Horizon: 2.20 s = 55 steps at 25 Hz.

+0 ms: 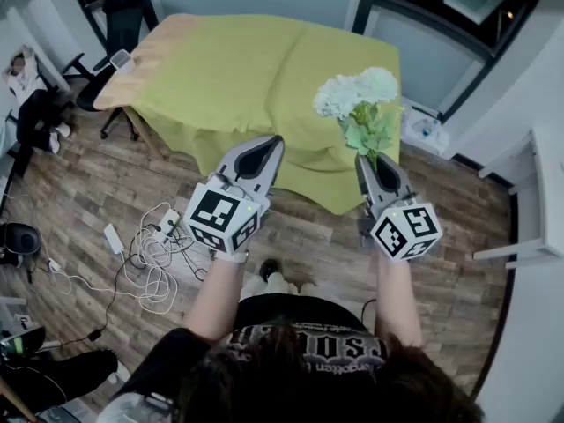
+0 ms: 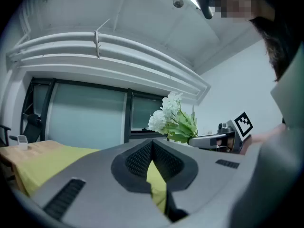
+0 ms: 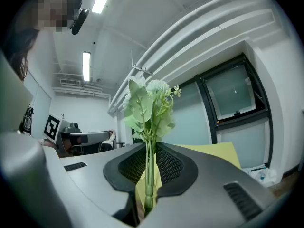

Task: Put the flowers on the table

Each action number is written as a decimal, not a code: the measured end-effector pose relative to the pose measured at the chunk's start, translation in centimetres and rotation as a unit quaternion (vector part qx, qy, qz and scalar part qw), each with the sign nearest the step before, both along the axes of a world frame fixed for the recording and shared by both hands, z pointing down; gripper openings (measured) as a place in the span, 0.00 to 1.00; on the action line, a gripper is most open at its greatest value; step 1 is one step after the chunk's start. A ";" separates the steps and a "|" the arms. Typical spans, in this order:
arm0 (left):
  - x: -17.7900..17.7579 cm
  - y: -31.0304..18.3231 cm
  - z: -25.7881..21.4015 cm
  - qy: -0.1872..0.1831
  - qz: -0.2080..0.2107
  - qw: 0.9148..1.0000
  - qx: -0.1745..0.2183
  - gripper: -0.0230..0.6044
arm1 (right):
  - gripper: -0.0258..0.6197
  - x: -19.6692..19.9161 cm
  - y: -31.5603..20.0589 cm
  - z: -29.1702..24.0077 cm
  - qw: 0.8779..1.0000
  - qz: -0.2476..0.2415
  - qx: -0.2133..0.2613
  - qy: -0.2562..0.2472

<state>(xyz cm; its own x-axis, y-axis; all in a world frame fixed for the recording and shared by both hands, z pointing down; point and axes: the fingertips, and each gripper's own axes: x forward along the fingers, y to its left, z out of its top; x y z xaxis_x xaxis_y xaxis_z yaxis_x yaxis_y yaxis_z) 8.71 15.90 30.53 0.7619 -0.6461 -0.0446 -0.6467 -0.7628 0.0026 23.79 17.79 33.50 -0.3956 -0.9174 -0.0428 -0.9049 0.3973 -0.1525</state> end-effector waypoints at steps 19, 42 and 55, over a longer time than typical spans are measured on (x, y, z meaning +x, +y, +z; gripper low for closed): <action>-1.8 -4.5 1.9 -0.008 -0.010 1.000 -0.022 0.03 | 0.14 -1.2 -4.6 0.6 1.000 -0.019 0.002 0.007; -12.4 -15.8 2.7 -0.005 -0.018 0.999 -0.040 0.03 | 0.14 -8.5 -18.0 1.4 1.000 -0.005 -0.015 -0.009; -13.0 -19.9 3.6 -0.009 -0.049 0.998 -0.032 0.03 | 0.14 -9.0 -23.7 2.6 0.999 -0.036 -0.007 -0.008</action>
